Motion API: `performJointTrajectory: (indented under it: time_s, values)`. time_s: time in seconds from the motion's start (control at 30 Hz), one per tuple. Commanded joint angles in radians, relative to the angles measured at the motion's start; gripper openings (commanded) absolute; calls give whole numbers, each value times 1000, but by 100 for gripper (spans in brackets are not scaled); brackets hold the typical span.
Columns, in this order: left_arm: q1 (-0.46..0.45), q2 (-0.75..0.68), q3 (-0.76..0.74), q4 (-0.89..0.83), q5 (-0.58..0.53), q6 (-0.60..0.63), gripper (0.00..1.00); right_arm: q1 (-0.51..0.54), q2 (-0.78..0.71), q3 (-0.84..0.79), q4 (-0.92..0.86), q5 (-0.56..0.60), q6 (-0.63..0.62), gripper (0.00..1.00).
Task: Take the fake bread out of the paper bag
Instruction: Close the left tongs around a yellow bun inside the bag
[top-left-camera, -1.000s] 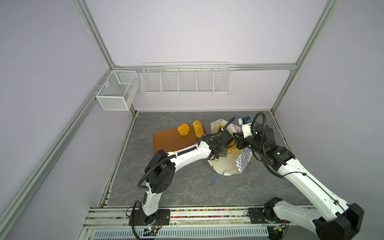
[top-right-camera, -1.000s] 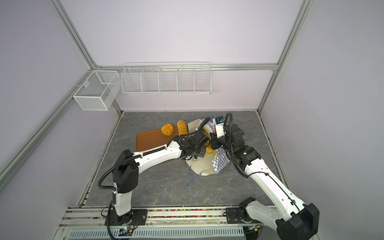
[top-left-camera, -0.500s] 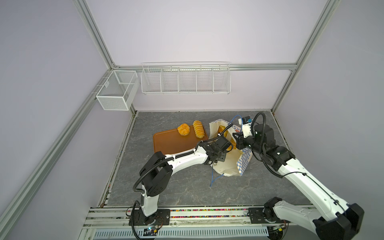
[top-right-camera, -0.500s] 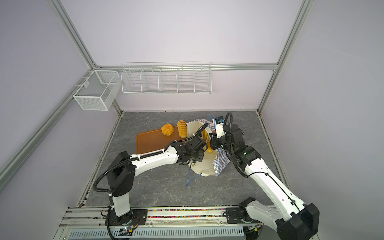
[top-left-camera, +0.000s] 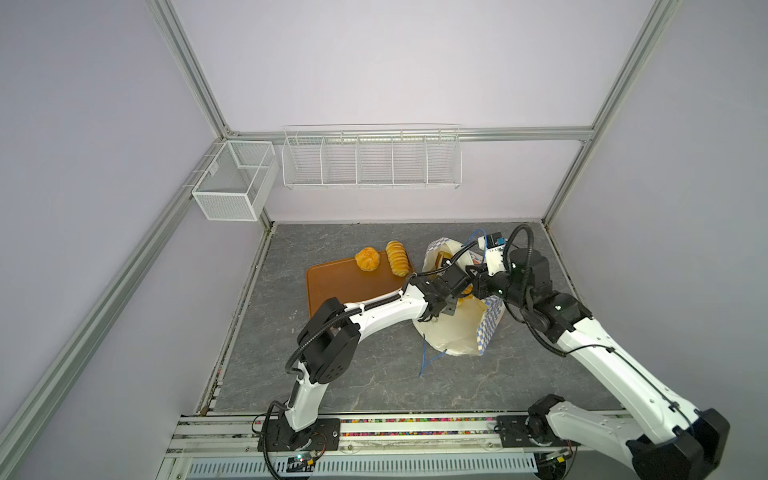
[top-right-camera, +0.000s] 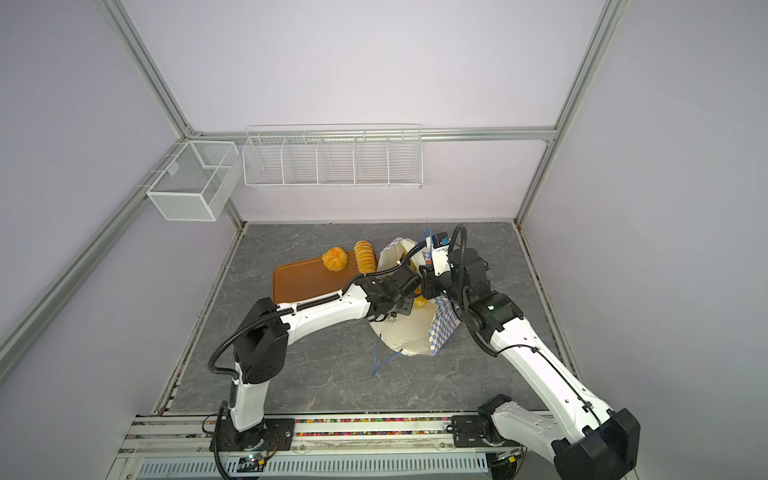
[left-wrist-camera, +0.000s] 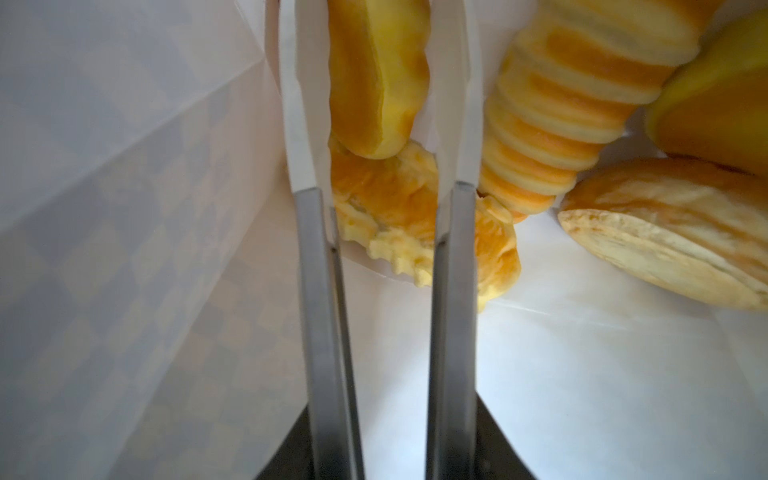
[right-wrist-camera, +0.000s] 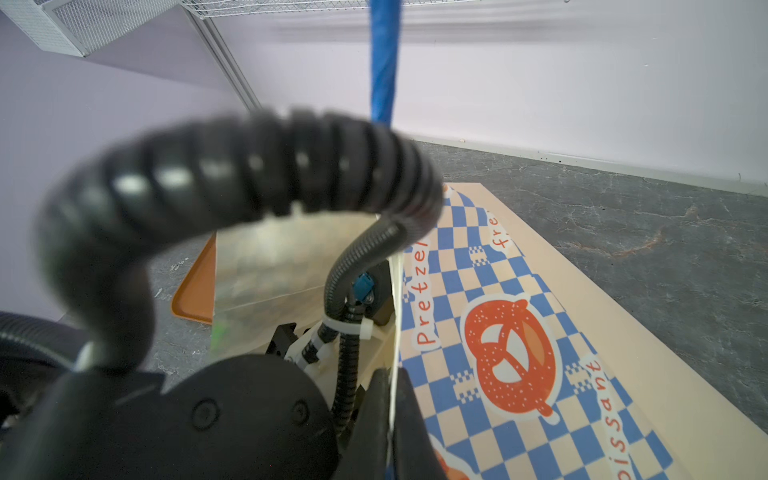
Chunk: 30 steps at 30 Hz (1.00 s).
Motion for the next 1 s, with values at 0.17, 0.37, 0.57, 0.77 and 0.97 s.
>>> performJointTrajectory:
  time_s: [0.17, 0.37, 0.57, 0.77, 0.97]
  values:
    - [-5, 80, 114, -157, -81, 3, 39, 5, -12, 13, 19, -26, 15, 7]
    - [-5, 32, 84, -158, -69, 3, 18, 6, -5, 13, 19, -17, 8, 7]
    - [-5, -82, -19, -85, 3, 3, 0, 4, 1, 16, 19, 1, -6, 7]
    - [-4, -195, -113, -12, 89, 26, 0, -2, 12, 28, 12, 9, -13, 7]
    - [-5, -315, -207, 58, 186, 89, 0, -18, 26, 48, -12, 20, -27, 7]
